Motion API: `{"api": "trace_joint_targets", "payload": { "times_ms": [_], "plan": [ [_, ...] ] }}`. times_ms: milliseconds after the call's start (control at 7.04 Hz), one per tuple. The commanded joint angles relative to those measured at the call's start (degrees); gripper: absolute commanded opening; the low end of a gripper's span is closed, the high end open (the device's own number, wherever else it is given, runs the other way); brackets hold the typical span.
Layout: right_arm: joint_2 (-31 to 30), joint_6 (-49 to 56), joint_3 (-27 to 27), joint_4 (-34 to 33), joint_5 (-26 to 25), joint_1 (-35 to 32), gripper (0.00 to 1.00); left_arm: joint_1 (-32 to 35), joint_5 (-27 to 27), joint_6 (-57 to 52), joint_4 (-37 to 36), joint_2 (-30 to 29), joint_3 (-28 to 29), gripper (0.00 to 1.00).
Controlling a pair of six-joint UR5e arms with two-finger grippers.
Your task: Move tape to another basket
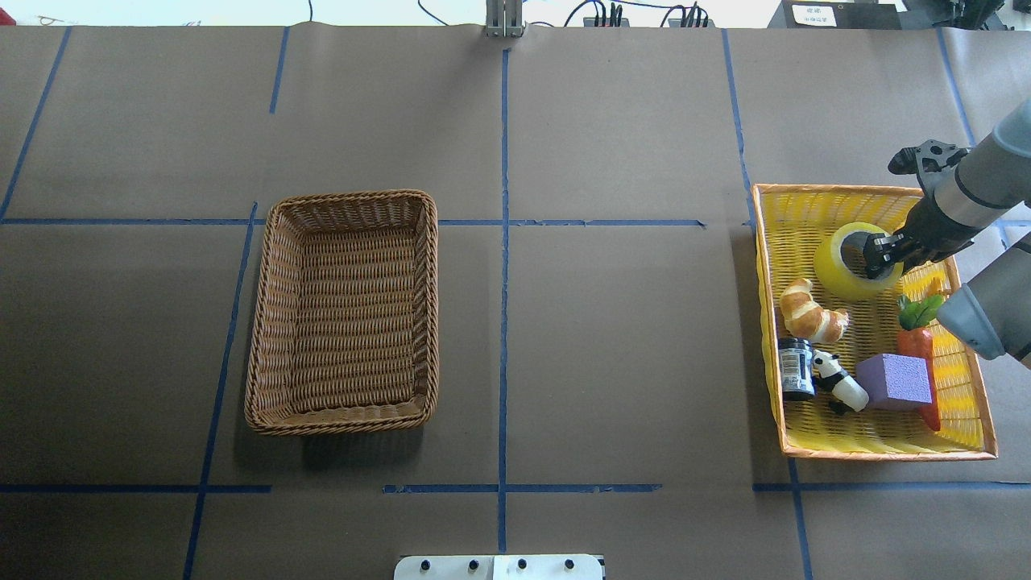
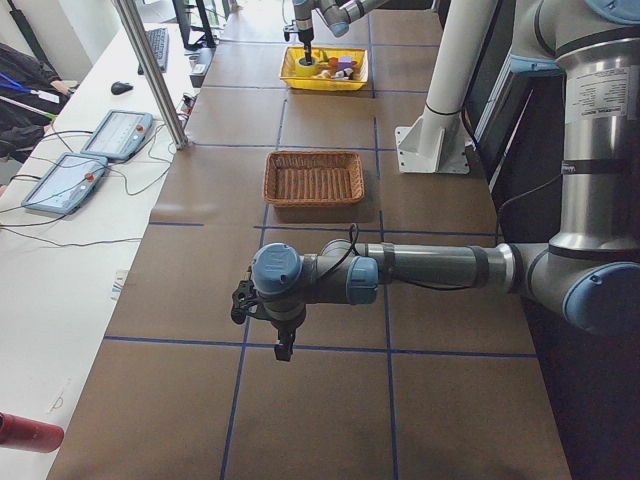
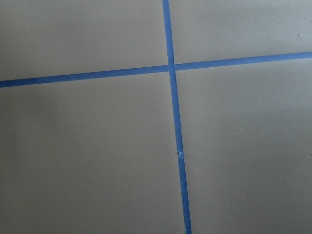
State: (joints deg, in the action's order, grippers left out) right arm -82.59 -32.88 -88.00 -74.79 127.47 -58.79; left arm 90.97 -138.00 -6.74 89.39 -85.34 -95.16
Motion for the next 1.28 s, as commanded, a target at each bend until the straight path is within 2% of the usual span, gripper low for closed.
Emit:
{"api": "trace_joint_targets", "payload": {
  "times_ms": [0, 284, 568, 852, 1136],
  "plan": [
    [-0.03, -0.08, -0.07, -0.09, 0.14, -1.93, 0.0, 0.09, -1.13, 0.07, 0.0, 0.0, -0.29, 1.0],
    [0.15, -0.51, -1.2, -0.18, 1.45, -5.09, 0.0, 0.18, -1.57, 0.15, -0.44, 0.0, -1.08, 1.0],
    [2.59, -3.58, -2.96, -0.09, 7.84, -8.09, 0.0, 0.26, -2.54, 0.15, -0.18, 0.09, -1.43, 1.0],
    [6.11, -12.6, -6.72, -0.09, 14.35, -7.92, 0.0, 0.26, -2.8, 0.15, -0.18, -0.17, -1.96, 1.0],
    [6.74, -20.95, -13.04, -0.09, 15.26, -4.61, 0.02, -0.09, -4.73, 1.98, 0.35, -0.79, -5.1, 1.0]
  ]
}}
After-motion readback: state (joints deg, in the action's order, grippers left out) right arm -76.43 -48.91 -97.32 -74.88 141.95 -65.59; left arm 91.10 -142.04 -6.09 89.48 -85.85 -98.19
